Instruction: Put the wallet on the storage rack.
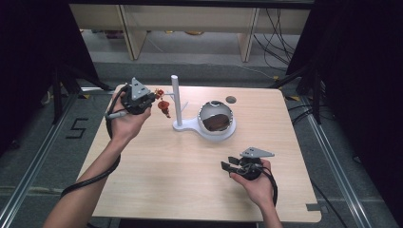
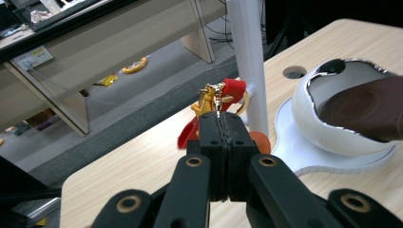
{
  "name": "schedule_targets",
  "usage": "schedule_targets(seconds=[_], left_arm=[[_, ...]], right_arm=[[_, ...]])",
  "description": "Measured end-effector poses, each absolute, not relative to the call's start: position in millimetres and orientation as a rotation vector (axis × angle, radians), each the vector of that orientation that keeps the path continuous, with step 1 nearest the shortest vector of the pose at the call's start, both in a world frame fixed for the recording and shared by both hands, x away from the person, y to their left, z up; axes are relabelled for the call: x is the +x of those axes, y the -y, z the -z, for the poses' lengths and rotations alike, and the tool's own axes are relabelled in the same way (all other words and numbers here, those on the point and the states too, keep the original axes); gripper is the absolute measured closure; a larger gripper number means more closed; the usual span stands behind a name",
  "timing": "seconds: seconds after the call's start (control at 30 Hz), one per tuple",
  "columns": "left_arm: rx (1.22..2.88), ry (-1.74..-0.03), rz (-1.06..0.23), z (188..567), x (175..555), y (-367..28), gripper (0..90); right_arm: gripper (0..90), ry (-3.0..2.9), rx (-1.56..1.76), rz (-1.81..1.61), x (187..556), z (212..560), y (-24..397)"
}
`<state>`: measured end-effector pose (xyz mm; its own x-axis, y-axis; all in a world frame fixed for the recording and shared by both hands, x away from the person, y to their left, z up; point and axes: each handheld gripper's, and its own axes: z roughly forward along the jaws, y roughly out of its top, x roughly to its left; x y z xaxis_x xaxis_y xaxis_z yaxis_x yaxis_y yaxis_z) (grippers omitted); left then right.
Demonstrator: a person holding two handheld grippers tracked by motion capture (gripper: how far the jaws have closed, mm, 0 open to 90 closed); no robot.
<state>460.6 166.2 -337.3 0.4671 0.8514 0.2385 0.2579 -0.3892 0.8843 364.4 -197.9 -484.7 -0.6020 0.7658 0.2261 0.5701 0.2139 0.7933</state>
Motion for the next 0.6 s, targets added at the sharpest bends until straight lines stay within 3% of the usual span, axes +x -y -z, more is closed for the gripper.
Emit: schedule_targets(seconds=[0.6], left_arm=[[1.889, -0.953, -0.927, 343, 465, -157, 88.2]], right_arm=[[57.4, -2.288, 1.263, -1.339, 367, 490, 199]])
